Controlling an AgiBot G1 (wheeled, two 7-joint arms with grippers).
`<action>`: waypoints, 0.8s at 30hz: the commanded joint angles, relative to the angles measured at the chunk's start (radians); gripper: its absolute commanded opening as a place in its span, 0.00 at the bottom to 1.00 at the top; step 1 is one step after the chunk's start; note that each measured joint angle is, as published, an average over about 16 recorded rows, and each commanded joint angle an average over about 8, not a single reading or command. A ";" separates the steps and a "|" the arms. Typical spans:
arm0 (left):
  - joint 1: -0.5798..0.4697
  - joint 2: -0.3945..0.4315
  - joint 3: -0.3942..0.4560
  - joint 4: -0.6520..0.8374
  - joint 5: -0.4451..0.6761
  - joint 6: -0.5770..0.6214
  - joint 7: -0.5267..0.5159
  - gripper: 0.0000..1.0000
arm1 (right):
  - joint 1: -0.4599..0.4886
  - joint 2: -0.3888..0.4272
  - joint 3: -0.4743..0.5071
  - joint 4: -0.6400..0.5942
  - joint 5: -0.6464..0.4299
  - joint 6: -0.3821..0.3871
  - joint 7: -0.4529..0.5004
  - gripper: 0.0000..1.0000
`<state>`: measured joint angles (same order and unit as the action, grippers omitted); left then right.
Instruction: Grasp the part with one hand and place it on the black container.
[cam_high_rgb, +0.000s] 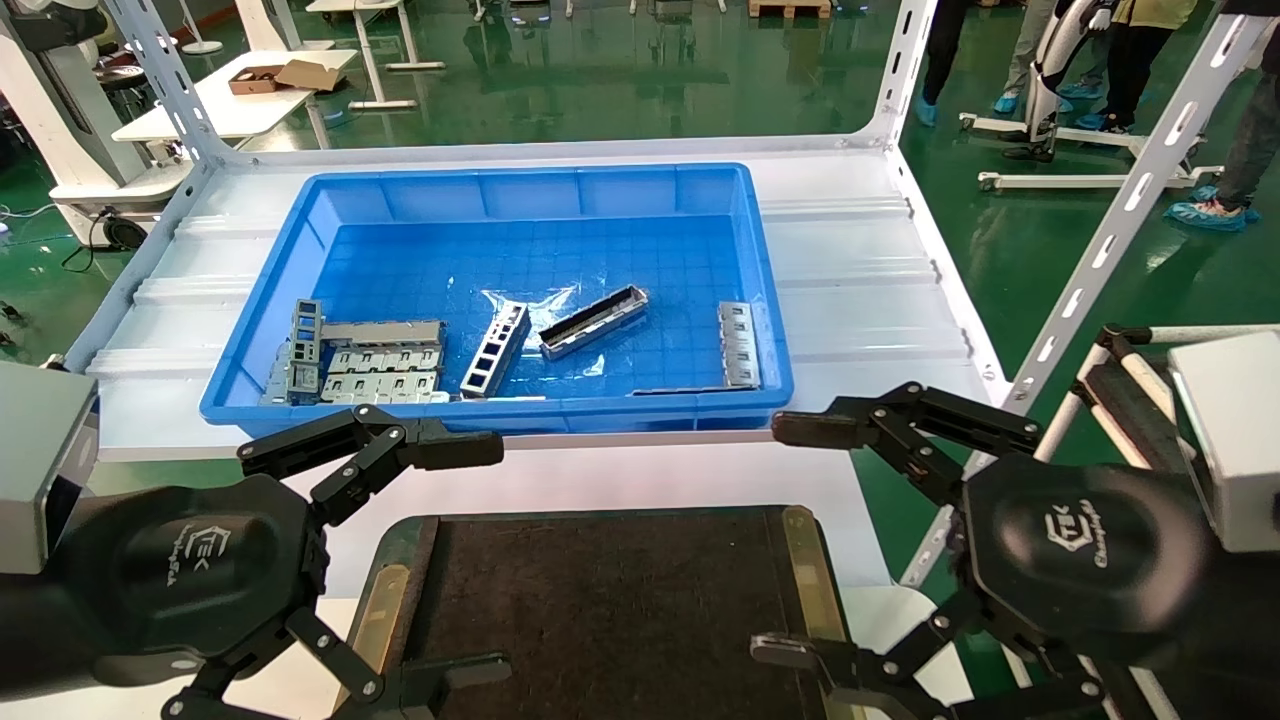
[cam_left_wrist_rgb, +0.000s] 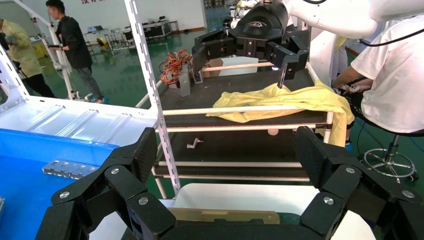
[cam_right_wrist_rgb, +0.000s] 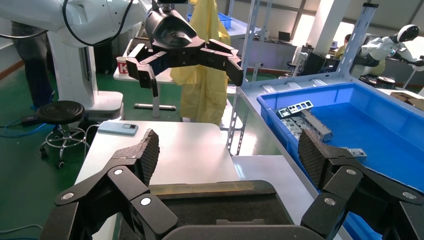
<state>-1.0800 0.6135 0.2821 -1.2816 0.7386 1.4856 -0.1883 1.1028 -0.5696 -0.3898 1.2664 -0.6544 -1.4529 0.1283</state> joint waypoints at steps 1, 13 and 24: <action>0.001 0.000 -0.001 0.000 -0.002 0.001 0.000 1.00 | 0.000 0.000 0.000 0.000 0.000 0.000 0.000 1.00; -0.063 0.063 0.050 0.001 0.156 -0.150 -0.029 1.00 | 0.000 0.000 0.000 0.000 0.000 0.000 0.000 1.00; -0.174 0.174 0.130 0.039 0.378 -0.332 -0.083 1.00 | 0.000 0.000 0.000 0.000 0.000 0.000 0.000 1.00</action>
<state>-1.2560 0.7914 0.4151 -1.2360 1.1172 1.1562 -0.2752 1.1029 -0.5696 -0.3901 1.2662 -0.6543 -1.4530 0.1281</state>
